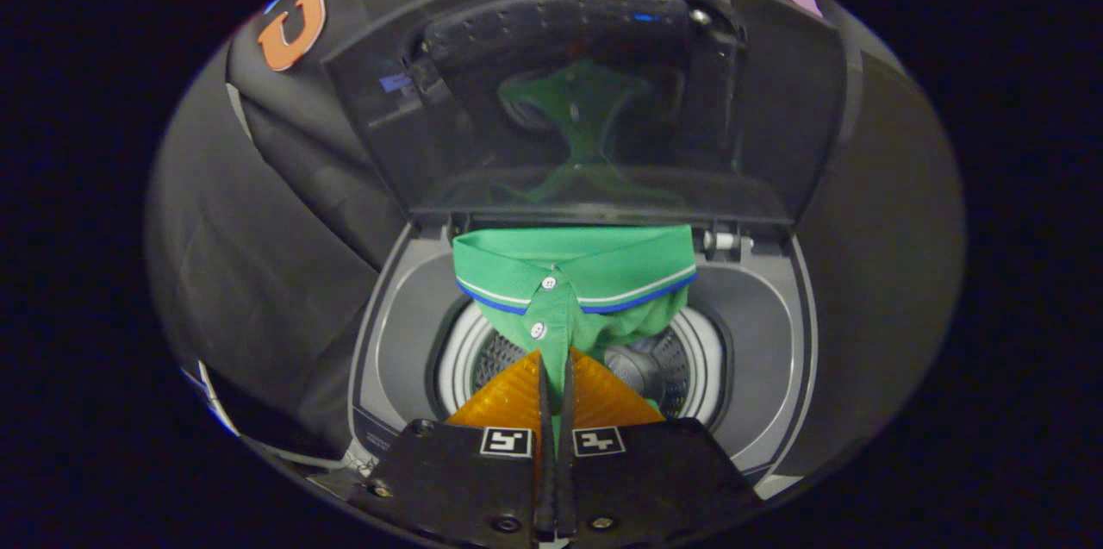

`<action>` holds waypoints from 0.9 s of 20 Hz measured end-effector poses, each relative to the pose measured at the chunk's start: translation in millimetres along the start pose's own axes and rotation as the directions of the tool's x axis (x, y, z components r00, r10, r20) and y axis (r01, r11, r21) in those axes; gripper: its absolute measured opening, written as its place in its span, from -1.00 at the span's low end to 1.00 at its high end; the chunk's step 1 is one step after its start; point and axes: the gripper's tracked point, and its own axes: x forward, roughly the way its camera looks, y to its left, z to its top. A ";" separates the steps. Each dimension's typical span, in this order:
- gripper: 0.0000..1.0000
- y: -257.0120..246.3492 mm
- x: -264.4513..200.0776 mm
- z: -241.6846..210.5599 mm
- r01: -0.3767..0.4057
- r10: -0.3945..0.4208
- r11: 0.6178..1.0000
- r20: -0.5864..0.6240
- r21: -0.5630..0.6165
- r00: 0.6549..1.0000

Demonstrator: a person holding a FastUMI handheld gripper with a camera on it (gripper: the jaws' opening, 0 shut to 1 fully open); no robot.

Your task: Put the clothes into the washing machine and then close the washing machine lid.

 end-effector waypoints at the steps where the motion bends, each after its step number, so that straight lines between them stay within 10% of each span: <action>1: -0.91 -0.9 3.3 -5.8 0.008 -0.007 1.000 -0.023 0.009 1.000; 12: -0.78 -13.6 3.8 -18.3 0.074 -0.070 0.997 -0.121 0.029 0.990; 16: 1.00 -18.9 -8.3 -8.9 0.111 -0.110 0.993 -0.045 0.029 0.993; 18: 0.98 -20.4 -12.3 -10.4 0.117 -0.116 0.993 -0.046 0.020 0.992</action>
